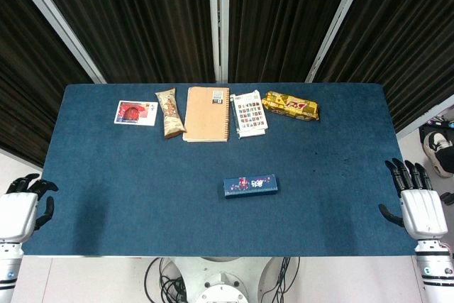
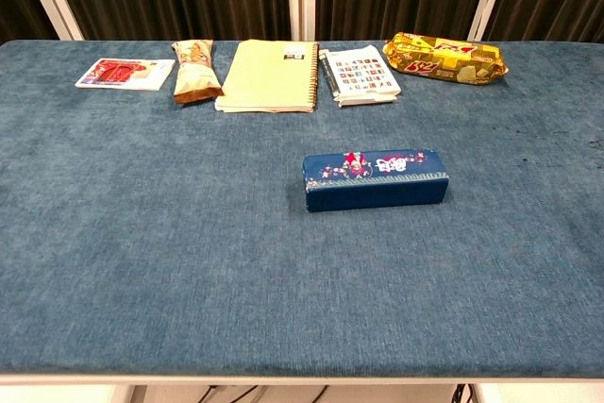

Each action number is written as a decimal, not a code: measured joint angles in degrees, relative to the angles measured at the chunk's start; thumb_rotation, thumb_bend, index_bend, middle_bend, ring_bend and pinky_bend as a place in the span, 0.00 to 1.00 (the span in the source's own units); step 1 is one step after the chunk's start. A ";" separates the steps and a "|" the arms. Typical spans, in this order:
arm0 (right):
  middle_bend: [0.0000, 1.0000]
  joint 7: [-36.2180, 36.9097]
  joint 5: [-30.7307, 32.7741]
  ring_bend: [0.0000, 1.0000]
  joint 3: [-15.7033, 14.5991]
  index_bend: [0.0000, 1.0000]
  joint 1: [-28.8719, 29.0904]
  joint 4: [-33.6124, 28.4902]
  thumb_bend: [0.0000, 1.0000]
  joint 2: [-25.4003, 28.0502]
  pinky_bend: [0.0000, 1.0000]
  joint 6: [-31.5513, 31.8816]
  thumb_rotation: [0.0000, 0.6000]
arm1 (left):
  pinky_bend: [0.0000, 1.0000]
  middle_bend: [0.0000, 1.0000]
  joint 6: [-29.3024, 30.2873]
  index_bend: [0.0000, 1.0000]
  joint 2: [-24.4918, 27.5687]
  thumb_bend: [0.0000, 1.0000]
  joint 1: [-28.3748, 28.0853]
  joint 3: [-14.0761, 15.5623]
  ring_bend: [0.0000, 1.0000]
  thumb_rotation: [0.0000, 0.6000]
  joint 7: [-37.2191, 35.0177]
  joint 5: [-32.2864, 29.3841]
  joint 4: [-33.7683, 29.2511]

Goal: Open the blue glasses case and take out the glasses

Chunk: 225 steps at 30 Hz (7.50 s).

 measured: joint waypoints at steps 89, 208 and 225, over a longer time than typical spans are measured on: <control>0.25 0.87 19.33 0.00 -0.11 0.00 36.12 -2.52 0.63 -6.52 0.00 -39.97 1.00 | 0.25 0.41 0.00 0.44 0.08 0.57 0.12 -0.13 0.20 1.00 0.10 -0.38 -0.20; 0.00 -4.40 16.57 0.00 9.28 0.00 45.41 23.63 0.06 -33.54 0.00 -39.73 1.00 | 0.25 0.41 -0.23 0.44 0.49 0.57 0.09 -0.06 0.20 1.00 -2.14 -0.21 -0.04; 0.24 -7.53 28.78 0.00 14.00 0.00 46.88 18.80 0.54 -29.32 0.00 -43.78 1.00 | 0.25 0.41 -0.49 0.44 0.62 0.57 -0.05 -0.10 0.20 1.00 -2.66 -0.24 -0.05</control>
